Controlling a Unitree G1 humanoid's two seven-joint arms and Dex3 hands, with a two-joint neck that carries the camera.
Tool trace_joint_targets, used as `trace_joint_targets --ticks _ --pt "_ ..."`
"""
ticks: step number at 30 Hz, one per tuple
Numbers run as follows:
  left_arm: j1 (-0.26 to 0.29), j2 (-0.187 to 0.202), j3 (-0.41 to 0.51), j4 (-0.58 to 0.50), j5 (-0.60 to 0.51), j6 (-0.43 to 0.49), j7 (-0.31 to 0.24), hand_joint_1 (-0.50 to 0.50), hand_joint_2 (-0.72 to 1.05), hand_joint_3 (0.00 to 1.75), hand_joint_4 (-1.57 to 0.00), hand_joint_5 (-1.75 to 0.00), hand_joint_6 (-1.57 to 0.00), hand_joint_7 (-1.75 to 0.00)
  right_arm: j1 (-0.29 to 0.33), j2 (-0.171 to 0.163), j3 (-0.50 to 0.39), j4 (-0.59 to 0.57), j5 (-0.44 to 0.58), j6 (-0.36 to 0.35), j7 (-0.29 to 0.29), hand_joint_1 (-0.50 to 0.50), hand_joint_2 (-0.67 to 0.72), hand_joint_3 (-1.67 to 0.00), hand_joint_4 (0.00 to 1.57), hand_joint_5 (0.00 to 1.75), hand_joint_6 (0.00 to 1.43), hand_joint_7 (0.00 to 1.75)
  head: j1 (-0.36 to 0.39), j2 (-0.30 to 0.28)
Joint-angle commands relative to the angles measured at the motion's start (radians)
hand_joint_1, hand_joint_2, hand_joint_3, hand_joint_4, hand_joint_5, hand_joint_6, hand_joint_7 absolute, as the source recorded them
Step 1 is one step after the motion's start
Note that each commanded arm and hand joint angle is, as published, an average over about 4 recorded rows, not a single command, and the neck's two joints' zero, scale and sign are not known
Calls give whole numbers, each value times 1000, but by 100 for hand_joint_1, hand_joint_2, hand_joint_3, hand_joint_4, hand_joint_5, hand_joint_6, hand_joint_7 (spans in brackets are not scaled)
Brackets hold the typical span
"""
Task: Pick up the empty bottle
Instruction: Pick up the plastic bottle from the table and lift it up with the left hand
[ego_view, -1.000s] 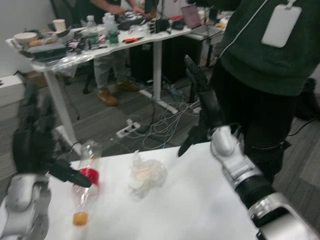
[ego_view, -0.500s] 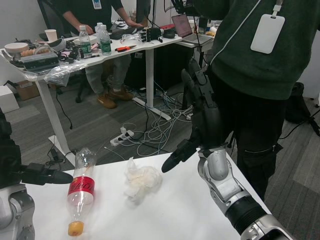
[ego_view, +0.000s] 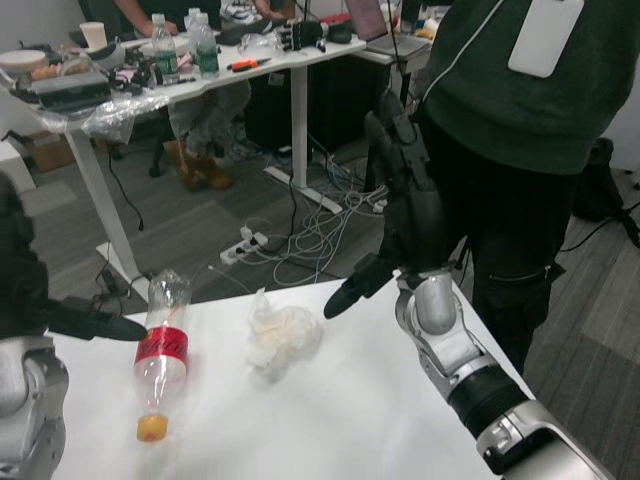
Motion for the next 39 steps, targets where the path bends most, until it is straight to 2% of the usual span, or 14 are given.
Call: trace_joint_targets --ticks 1,6,9,13,14,16,20,24,27,28,31,34,37,39 --pt "57 12 59 -166 123 250 -52 -50 -72 0 0 0 0 0 3 -3 5 22 5 -10 -7 -42 47 0 0 0 0 0 39 -31" --pt "64 -1 124 -267 263 408 -139 -50 -72 0 0 0 0 0 3 -5 10 41 8 -10 -8 -42 47 0 0 0 0 0 112 -90" --pt "44 1 156 -300 331 452 -205 -50 -70 0 0 0 0 0 3 -8 12 47 10 -10 -10 -42 49 0 0 0 0 0 151 -121" --pt "-8 98 163 -301 396 447 -299 -50 -64 0 0 0 0 0 3 -18 20 67 25 -16 -13 -42 47 0 0 0 0 0 211 -150" --pt "-13 111 164 -302 406 447 -315 -50 -64 0 0 0 0 0 3 -18 20 69 25 -17 -13 -42 47 0 0 0 0 0 227 -153" --pt "-27 175 161 -306 427 444 -368 -50 -64 0 0 0 0 0 3 -20 21 77 28 -18 -13 -42 47 0 0 0 0 0 254 -157" --pt "-27 308 148 -332 467 448 -436 -50 -61 0 0 0 0 0 3 -22 31 101 41 -30 -13 -42 47 0 0 0 0 0 313 -178" --pt "-41 445 74 -353 625 451 -499 -50 -55 0 0 0 0 0 -1 -31 53 132 51 -31 -14 -42 50 0 0 0 0 0 363 -206" --pt "-76 524 -13 -346 749 444 -504 -50 -53 0 0 0 0 0 -17 -43 79 155 59 -31 -14 -42 50 0 0 0 0 0 390 -221" --pt "-100 552 -69 -333 783 439 -504 -50 -48 0 0 0 0 0 -26 -50 98 165 67 -32 -14 -42 49 0 0 0 0 0 398 -224" --pt "-166 599 -217 -289 815 421 -501 -50 -30 0 0 0 0 0 -47 -64 142 183 94 -33 -14 -42 47 0 0 0 0 0 422 -234" --pt "-203 602 -329 -247 853 406 -470 -50 -10 0 0 0 0 0 -59 -74 173 190 117 -33 -14 -42 47 0 0 0 0 0 432 -242" --pt "-215 582 -379 -219 909 388 -434 -50 -17 0 0 0 0 0 -64 -82 193 195 133 -33 -14 -42 49 0 0 0 0 0 434 -241" --pt "-219 552 -396 -198 953 362 -397 -50 -19 0 0 0 0 0 -68 -89 210 200 146 -33 -14 -42 50 0 0 0 0 0 434 -236"
